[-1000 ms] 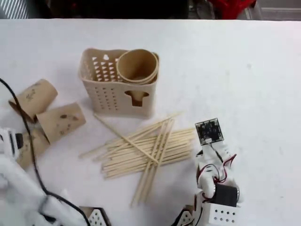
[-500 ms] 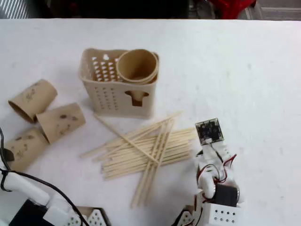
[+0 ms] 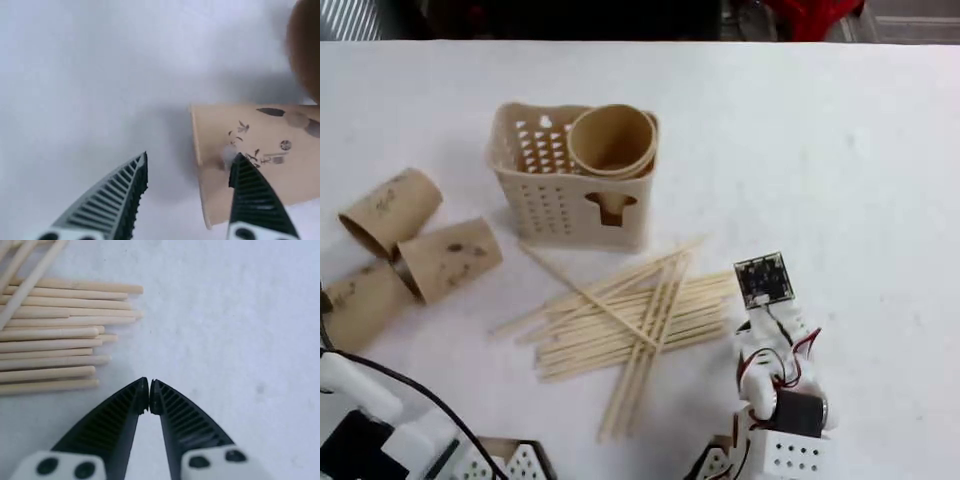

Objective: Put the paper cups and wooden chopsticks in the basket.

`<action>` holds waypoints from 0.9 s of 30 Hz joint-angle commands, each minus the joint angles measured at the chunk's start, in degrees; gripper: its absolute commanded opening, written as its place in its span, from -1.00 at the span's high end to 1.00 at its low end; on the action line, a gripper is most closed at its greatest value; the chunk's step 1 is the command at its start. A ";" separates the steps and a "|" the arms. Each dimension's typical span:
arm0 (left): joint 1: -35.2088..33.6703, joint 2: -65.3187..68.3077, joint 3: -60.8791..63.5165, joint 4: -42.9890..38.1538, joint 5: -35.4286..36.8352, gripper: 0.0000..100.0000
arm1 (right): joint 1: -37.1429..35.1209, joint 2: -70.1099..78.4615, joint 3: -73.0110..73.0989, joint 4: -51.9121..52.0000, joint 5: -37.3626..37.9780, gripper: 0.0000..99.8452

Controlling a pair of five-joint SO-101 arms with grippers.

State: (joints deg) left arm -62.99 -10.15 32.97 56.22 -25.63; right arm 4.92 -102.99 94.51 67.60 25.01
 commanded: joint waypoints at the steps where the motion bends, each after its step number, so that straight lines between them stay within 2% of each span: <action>1: 5.41 4.18 0.97 -0.26 3.43 0.44 | -0.31 -0.22 -0.44 -0.13 0.62 0.95; 9: 9.89 3.82 -2.46 1.32 6.15 0.44 | -0.31 -0.22 -0.35 -0.22 0.62 0.95; 17: 6.20 3.82 -14.68 13.36 5.27 0.44 | -0.31 -0.22 -0.35 -0.22 0.62 0.95; 22: 1.63 3.82 -20.75 21.80 -2.37 0.44 | -0.40 -0.22 -0.35 -0.22 0.62 0.95; 27: -2.68 4.00 -21.10 24.00 -8.62 0.37 | -0.40 -0.22 -0.18 -0.22 3.34 0.95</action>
State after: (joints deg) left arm -62.64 -6.11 14.68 78.29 -30.11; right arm 4.92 -102.99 94.51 67.60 26.95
